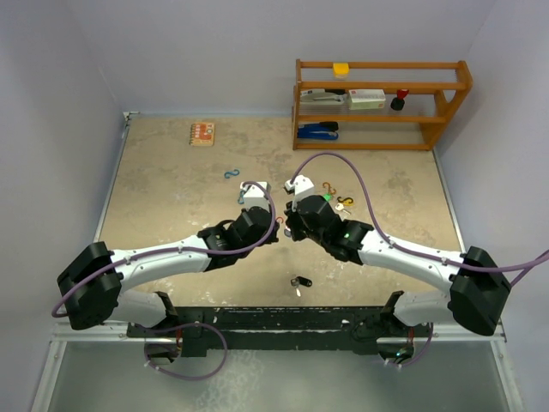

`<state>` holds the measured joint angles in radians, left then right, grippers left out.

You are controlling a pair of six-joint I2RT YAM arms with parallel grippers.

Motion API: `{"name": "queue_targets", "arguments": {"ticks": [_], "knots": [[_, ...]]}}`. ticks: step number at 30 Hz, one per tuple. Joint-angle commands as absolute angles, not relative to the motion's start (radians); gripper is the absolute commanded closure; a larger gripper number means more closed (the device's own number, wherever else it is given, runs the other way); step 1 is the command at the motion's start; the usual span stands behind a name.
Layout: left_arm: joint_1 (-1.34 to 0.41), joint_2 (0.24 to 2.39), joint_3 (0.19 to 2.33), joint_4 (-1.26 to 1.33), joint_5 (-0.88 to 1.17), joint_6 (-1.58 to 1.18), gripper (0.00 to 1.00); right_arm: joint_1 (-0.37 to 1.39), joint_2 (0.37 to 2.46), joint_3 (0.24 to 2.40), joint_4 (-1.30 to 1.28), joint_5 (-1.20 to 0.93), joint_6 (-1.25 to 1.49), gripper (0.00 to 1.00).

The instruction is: Put the keys on the keyring

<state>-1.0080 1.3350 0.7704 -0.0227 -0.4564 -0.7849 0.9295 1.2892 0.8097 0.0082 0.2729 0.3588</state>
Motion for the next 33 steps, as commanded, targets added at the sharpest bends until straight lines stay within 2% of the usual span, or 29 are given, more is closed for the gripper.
{"name": "queue_targets", "arguments": {"ticks": [1,33], "knots": [[-1.003,1.321,0.764,0.023,-0.482,-0.804,1.00,0.933,1.294,0.853,0.048,0.320,0.396,1.00],[-1.003,1.386,0.767,0.044,-0.479,-0.837,1.00,0.933,1.311,0.871,0.063,0.350,0.425,1.00]]}}
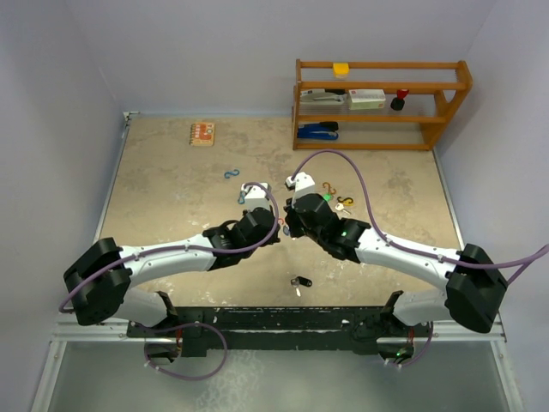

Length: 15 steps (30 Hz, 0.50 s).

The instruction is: Put the keys on the keyring

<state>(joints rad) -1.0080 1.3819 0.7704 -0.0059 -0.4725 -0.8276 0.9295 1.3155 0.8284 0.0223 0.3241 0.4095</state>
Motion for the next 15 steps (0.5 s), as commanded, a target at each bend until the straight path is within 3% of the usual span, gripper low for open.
{"name": "queue_targets", "arguments": {"ticks": [1,15], "knots": [[-1.003,1.387,0.768,0.044,-0.478,-0.837,1.00,0.933,1.312,0.871,0.063,0.348,0.425,1.00],[-1.002,1.399,0.766,0.061,-0.463,-0.841,1.00,0.933,1.320,0.876,0.066,0.351,0.425,1.00]]}}
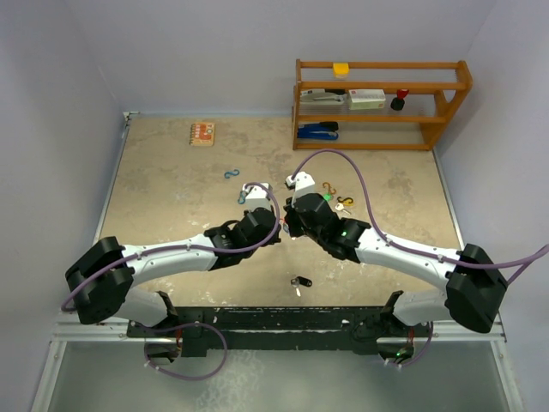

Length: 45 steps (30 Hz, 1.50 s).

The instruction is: Put the keys on the keyring

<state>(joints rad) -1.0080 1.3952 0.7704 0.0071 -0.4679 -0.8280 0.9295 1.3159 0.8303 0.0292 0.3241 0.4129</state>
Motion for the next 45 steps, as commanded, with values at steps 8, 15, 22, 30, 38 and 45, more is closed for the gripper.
{"name": "queue_targets", "arguments": {"ticks": [8,15,22,30,38,45], "knots": [[-1.003,1.398,0.770,0.064,-0.448,-0.841,1.00,0.933,1.328,0.877,0.067,0.351,0.427,1.00],[-1.004,1.397,0.763,0.066,-0.440,-0.844,1.00,0.933,1.327,0.876,0.066,0.359,0.430,1.00],[-1.005,1.392,0.755,0.069,-0.432,-0.848,1.00,0.933,1.330,0.873,0.068,0.368,0.438,1.00],[-1.006,1.385,0.738,0.076,-0.421,-0.851,1.00,0.933,1.330,0.870,0.056,0.370,0.446,1.00],[-1.005,1.364,0.724,0.089,-0.411,-0.851,1.00,0.933,1.336,0.870,0.048,0.357,0.448,1.00],[-1.007,1.356,0.717,0.105,-0.398,-0.850,1.00,0.933,1.336,0.867,0.048,0.361,0.441,1.00]]}}
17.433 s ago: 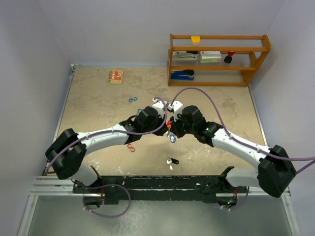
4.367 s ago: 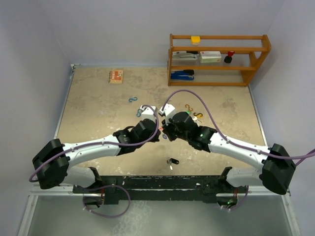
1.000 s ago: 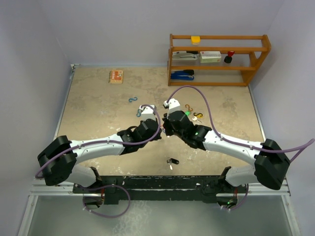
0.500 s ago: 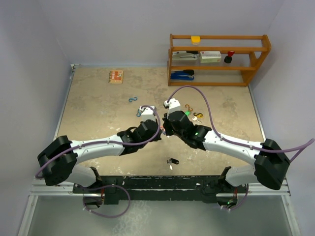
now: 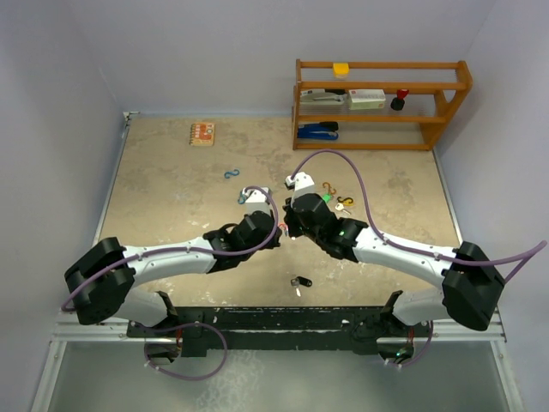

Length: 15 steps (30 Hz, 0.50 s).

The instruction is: Put the keys on the keyring

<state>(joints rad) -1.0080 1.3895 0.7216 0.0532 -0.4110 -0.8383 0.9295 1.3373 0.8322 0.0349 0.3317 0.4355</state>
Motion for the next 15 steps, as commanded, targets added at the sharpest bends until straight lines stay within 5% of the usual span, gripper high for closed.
{"name": "queue_targets", "arguments": {"ticks": [1,7,11,15], "knots": [[-1.008,1.354,0.716,0.106,-0.397,-0.850,1.00,0.933,1.336,0.868,0.048,0.362,0.439,1.00],[-1.006,1.347,0.706,0.115,-0.401,-0.849,1.00,0.933,1.327,0.873,0.041,0.375,0.428,1.00],[-1.006,1.343,0.702,0.112,-0.400,-0.851,0.75,0.933,1.319,0.874,0.034,0.392,0.421,1.00],[-1.006,1.330,0.699,0.112,-0.400,-0.849,0.65,0.933,1.318,0.877,0.027,0.411,0.413,1.00]]}}
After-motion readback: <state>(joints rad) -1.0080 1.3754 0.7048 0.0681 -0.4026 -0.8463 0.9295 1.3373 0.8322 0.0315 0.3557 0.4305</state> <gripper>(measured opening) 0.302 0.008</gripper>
